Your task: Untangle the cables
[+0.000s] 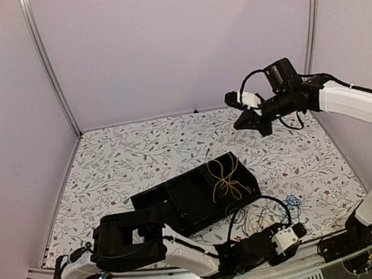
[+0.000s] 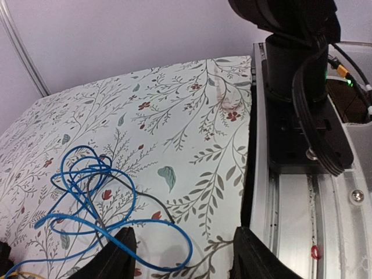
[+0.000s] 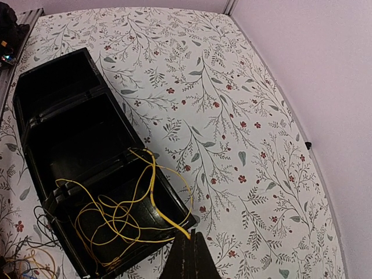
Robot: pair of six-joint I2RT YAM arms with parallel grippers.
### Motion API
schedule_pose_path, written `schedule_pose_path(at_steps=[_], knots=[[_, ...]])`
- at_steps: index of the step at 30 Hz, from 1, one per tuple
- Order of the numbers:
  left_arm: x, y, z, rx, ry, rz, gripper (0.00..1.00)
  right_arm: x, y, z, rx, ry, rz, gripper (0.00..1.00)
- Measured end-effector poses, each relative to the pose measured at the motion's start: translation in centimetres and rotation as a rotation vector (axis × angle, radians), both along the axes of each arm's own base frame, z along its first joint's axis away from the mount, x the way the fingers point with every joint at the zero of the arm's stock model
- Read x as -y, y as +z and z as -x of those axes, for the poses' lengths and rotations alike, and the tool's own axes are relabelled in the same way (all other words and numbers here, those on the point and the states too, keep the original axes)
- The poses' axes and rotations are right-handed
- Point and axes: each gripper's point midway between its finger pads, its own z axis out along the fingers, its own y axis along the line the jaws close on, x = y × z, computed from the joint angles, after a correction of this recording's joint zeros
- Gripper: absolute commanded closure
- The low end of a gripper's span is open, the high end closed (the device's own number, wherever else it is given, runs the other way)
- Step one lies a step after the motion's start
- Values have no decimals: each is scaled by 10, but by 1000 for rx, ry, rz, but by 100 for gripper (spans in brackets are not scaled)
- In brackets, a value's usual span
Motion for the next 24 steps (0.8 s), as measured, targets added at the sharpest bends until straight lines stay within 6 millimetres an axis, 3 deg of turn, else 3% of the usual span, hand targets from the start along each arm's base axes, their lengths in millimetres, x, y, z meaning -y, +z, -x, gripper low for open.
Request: schedule_pose_path(at_steps=[4,9,12,14,24], knots=[[-1,1,-1,2,7,7,42,22,-1,-1,13,-33,51,100],[-1,1,-1,4,8,8,41,54,26,6,123,-86,83,100],[-1,1,0,6,8,7,41,58,35,13,166,-85,82,100],[-1,1,0,7,8,7,41,56,31,15,163,-75,86,100],[-2,1,0,18,20,5,41,5,-35,26,30,30,123,100]])
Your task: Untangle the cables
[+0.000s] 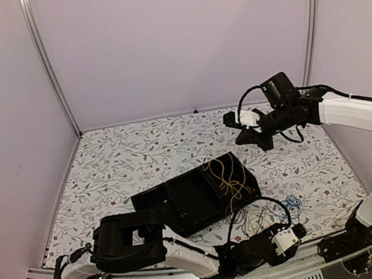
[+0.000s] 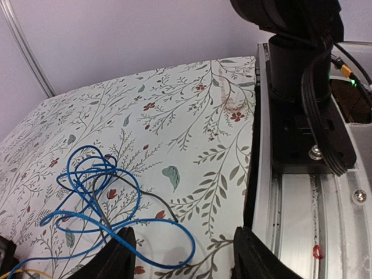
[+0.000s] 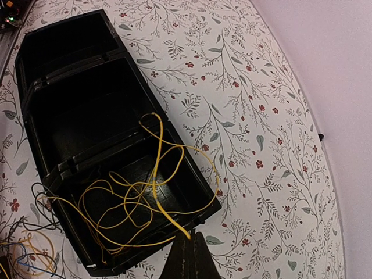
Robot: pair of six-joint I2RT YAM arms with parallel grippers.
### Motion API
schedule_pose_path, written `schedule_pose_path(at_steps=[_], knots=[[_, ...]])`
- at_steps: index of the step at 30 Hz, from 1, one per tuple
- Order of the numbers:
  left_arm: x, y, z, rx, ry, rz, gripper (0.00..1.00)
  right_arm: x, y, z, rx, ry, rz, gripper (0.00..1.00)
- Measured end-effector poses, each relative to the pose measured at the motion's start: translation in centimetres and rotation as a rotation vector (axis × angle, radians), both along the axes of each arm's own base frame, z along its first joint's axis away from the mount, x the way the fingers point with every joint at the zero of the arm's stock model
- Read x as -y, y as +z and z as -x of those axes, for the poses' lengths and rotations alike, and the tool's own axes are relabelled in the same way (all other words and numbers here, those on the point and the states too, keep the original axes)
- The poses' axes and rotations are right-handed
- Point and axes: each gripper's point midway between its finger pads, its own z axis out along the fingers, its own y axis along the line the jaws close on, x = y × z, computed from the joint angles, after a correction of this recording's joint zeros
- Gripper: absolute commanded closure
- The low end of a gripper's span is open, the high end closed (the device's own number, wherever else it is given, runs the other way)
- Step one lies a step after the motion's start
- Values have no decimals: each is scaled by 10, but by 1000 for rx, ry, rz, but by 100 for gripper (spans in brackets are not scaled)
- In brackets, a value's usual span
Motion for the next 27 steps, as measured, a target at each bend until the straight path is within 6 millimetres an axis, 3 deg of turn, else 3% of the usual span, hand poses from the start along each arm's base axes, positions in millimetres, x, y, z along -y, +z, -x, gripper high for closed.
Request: schedule_pose_path(at_steps=[6,14,21,27], knots=[[0,0,0,3,4,0,41,-18,-24,-1,-44,20,-9,100],[0,0,0,6,3,0,41,-22,-93,11,-199,20,64,100],[0,1,0,9,2,-1,41,-31,-129,26,-276,33,126,100],[0,1,0,9,4,0,41,-30,-136,27,-296,12,178,76]])
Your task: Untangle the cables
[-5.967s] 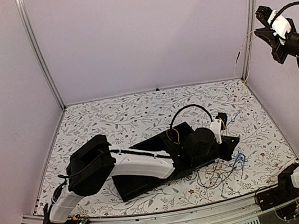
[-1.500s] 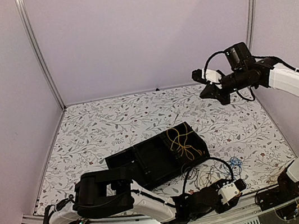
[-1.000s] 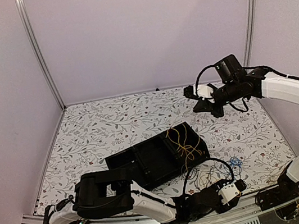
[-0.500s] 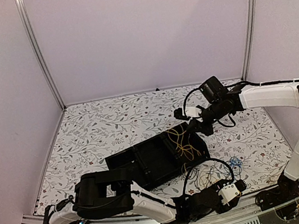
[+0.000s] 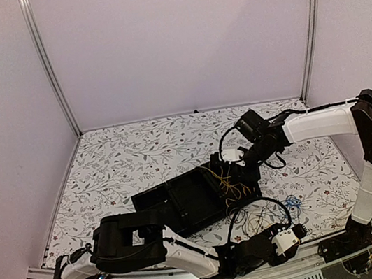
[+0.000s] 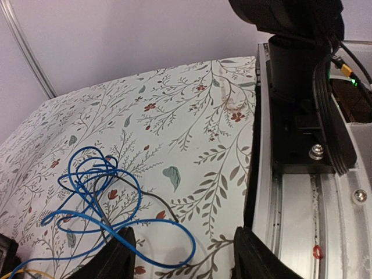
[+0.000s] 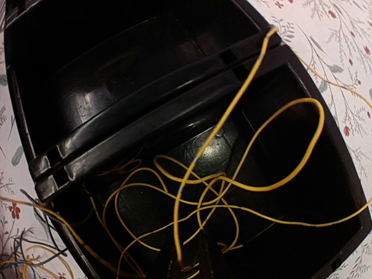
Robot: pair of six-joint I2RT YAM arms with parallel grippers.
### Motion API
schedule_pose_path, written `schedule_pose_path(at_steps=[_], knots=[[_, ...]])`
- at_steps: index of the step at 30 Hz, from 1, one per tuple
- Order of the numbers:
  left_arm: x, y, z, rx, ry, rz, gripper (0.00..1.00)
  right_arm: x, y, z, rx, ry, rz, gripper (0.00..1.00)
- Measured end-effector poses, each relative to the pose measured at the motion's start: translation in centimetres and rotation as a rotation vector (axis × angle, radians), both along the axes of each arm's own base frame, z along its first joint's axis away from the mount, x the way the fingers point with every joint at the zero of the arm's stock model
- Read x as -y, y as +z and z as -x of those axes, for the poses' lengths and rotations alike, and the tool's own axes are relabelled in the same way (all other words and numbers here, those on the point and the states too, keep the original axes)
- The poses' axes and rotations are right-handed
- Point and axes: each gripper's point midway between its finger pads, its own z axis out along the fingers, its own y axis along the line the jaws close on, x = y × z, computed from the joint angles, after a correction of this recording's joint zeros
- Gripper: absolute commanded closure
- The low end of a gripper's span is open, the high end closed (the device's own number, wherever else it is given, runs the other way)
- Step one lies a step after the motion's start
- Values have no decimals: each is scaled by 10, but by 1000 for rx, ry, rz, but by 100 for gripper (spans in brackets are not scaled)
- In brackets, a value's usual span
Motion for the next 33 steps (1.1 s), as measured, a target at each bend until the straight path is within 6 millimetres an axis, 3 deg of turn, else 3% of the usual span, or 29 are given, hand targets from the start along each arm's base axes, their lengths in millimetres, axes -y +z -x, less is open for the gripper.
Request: schedule_pose_path(at_steps=[6,12,15,18,21,25,29,33], knots=[[0,0,0,2,0,1,41,7,27,-1,25,12,44,56],[0,0,0,3,-1,0,41,8,88,-9,126,44,24,51],[0,0,0,3,-2,0,41,4,110,-24,148,23,-9,51],[0,0,0,3,-1,0,41,0,123,-56,137,-54,-52,50],[0,0,1,4,-2,0,41,-2,115,-87,95,-126,-72,48],[0,0,1,6,1,-1,41,-4,85,-114,7,-187,-60,47],[0,1,1,10,1,-1,41,-6,52,-119,-100,-226,-35,48],[0,1,1,12,2,-1,41,-11,35,-118,-174,-236,-32,54]])
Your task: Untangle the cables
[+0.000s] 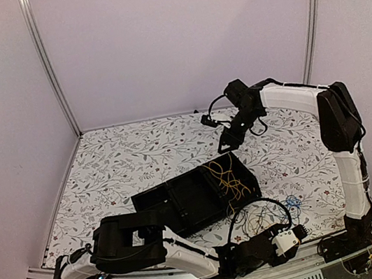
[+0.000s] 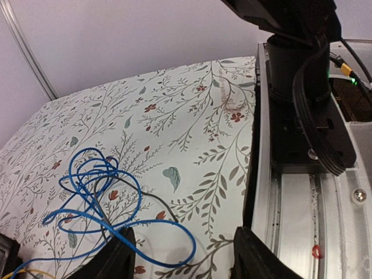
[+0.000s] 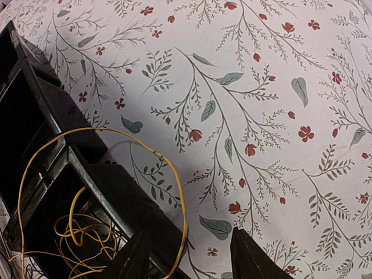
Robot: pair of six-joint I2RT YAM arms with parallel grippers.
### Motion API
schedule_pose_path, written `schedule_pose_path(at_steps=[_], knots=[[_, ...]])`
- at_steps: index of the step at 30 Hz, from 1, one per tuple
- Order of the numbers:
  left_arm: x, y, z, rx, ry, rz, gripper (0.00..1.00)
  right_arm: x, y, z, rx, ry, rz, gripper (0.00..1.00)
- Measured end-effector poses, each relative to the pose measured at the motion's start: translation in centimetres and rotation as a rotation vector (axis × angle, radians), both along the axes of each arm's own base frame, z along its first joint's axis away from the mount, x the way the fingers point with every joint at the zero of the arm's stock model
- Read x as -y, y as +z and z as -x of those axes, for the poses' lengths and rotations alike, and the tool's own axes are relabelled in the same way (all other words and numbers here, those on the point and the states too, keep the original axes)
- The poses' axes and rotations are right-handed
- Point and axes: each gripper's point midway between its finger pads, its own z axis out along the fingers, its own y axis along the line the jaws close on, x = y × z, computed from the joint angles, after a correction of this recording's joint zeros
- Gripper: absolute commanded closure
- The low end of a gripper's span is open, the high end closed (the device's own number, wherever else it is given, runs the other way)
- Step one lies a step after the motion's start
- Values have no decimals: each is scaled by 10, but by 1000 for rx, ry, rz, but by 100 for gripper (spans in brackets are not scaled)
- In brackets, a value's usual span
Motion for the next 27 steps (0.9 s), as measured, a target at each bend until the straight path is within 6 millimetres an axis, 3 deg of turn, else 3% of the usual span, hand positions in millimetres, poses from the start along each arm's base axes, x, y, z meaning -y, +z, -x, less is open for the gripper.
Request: schedule_pose_path(at_steps=[8,10,18,27], knots=[[0,0,0,5,-2,0,41,-7,-7,3,-78,-5,-32,94],[0,0,1,7,-3,1,41,-8,-9,4,-90,-4,-36,100],[-1,0,1,7,-1,5,41,-6,1,18,-108,15,-69,100],[-1,1,1,8,-1,7,41,15,65,55,20,45,-135,100]])
